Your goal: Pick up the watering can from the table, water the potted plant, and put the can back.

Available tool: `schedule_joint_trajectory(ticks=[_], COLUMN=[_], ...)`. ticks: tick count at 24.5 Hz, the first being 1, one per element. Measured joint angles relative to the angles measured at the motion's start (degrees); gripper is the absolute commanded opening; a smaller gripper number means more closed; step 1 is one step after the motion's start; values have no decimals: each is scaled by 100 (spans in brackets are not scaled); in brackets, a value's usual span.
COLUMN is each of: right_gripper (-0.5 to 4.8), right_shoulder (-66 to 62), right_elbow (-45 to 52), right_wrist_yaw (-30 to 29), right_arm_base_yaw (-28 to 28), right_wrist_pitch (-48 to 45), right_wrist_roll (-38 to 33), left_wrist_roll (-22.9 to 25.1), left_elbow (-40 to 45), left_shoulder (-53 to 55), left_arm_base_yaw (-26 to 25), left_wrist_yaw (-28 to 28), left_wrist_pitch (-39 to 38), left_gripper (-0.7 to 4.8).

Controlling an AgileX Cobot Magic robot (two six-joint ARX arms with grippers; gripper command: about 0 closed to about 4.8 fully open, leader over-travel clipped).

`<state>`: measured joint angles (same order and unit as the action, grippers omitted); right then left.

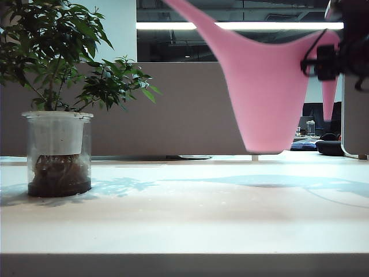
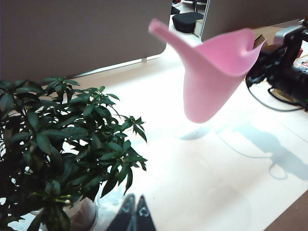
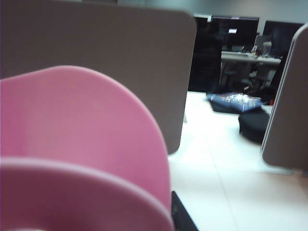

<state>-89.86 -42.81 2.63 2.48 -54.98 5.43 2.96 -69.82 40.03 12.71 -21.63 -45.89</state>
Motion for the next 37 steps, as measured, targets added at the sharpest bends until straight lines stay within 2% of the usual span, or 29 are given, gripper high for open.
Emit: schedule_joint_trajectory(ticks=[2,6,14,27,31,37], right_gripper=[165,165,166,166,166,166], right_shoulder=[229,590,584,586,586,549], right_elbow=[-289,-857,-1751,-2120,-2120,-2264], right_wrist_yaw=[-7,2,131,157,11,-127], right_arm_base_yaw=[15,225,833,1134,1235,1539], right_wrist_pitch=[306,710,1816,1679,1421,1327], right_wrist_roll=[57,632,2398,4011,4122,4767], left_wrist_roll=[-4,-20,-20,-22,-20,-22], left_elbow=[0,0,0,0,2,2], left_shoulder=[0,2,13,15,15,15], left_arm_base_yaw=[0,46,74,74,74,74], left_wrist_yaw=[-15,-28,-37,-37,-37,-37], left_wrist_pitch=[0,-2,-24,-149,-151,-149], left_gripper=[-5,-5,-5,-5,-5,-5])
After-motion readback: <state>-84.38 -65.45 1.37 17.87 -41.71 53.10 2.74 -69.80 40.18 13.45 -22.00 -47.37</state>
